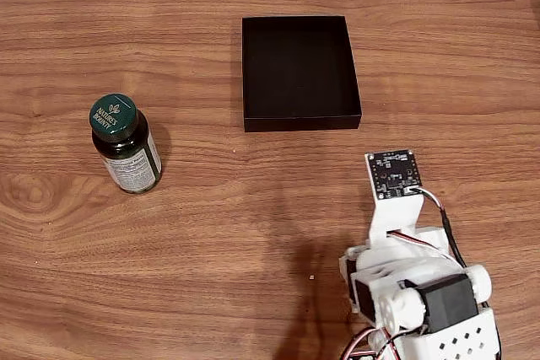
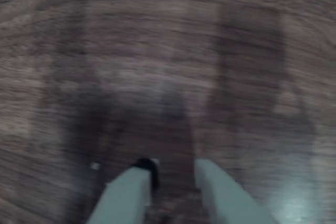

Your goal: Pick up the pill bottle and place it in the black box.

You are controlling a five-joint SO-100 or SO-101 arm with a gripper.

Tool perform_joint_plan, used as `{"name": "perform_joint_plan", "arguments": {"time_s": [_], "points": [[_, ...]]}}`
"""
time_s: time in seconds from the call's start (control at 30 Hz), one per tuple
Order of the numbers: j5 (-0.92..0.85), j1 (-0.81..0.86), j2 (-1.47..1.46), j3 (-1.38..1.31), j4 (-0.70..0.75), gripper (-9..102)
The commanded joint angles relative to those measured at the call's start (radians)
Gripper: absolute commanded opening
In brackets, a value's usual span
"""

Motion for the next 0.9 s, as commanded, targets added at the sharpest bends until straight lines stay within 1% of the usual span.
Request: {"name": "perform_joint_plan", "arguments": {"time_s": [0.0,0.07,0.2,0.3,0.37,0.5,0.6,0.73,0.87], "points": [[0.064,-0.018,-0.003,-0.015,-0.156,24],[0.074,-0.058,-0.003,-0.015,-0.265,27],[0.14,-0.14,-0.003,-0.015,-0.434,37],[0.23,-0.179,-0.003,-0.015,-0.535,53],[0.287,-0.212,-0.028,-0.015,-0.601,58],[0.345,-0.281,-0.114,-0.023,-0.71,59],[0.35,-0.325,-0.167,-0.015,-0.827,59],[0.221,-0.403,-0.276,-0.015,-1.094,60],[0.146,-0.44,-0.433,-0.015,-1.381,59]]}}
